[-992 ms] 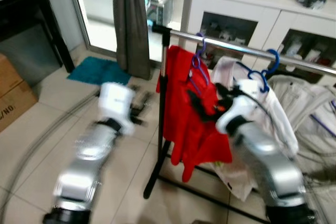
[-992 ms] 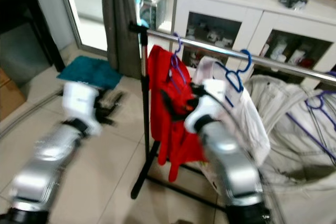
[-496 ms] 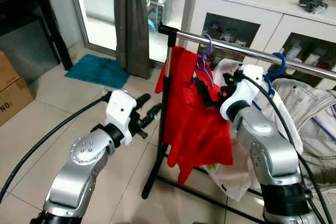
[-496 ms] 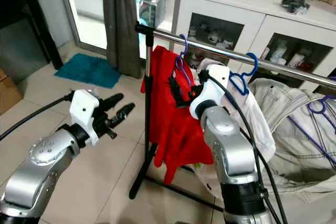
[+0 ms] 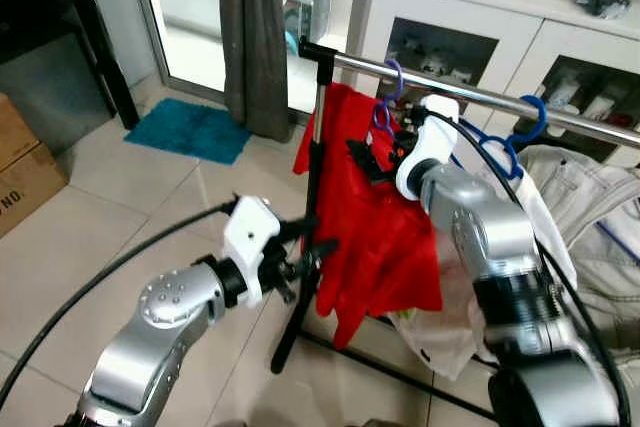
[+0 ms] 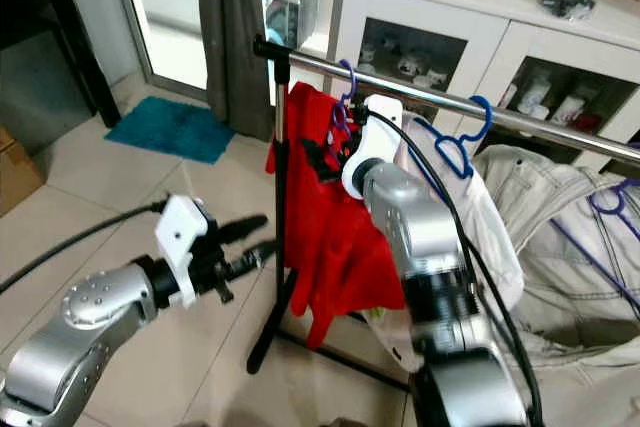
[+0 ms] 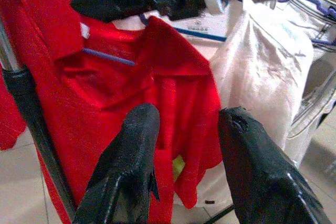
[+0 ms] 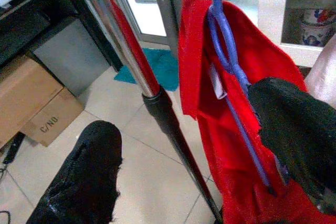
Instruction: Hang hanger
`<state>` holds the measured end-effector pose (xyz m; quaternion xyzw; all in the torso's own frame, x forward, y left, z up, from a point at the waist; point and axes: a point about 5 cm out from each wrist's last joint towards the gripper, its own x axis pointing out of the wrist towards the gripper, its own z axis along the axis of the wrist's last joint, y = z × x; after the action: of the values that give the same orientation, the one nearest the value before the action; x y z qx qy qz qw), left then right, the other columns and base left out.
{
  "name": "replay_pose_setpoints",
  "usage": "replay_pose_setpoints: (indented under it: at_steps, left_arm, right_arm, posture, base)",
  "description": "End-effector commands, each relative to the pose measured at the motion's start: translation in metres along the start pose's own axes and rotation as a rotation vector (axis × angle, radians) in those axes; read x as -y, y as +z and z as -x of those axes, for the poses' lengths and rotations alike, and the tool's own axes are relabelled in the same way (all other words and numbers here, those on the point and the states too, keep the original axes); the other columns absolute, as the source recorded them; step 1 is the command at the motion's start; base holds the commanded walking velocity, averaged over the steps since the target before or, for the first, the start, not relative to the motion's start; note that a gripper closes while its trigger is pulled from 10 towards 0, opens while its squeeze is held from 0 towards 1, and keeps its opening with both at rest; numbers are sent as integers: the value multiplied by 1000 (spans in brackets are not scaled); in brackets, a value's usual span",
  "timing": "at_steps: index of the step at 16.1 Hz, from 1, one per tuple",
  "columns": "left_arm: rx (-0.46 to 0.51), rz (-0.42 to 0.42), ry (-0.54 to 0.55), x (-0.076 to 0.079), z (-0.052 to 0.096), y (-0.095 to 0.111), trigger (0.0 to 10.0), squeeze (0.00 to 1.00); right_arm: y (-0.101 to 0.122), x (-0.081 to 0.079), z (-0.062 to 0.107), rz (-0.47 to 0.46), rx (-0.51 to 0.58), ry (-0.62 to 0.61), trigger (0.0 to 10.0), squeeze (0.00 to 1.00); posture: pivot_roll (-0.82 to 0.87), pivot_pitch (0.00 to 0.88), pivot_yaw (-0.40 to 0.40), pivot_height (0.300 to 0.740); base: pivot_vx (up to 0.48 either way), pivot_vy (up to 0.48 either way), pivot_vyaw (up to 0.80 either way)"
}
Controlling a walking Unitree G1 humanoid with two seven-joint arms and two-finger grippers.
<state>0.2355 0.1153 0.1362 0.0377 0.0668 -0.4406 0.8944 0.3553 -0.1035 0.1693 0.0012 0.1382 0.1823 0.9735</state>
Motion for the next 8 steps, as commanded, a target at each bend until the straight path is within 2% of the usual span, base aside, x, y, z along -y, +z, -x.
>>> replay_pose_setpoints:
  at_steps: [1,8]
  left_arm:
    - [17,-11,-23,5,-1,5,10000,0]
    - [18,-8,-21,8,-1,4,10000,0]
  right_arm:
    - [2,9,-4,-9,-10,-27,10000,0]
    - [17,12,-23,-6,17,-62,10000,0]
  posture:
    - [31,0,-74,740]
    - [38,0,-91,740]
  base:
    - [0,0,0]
    - [0,0,0]
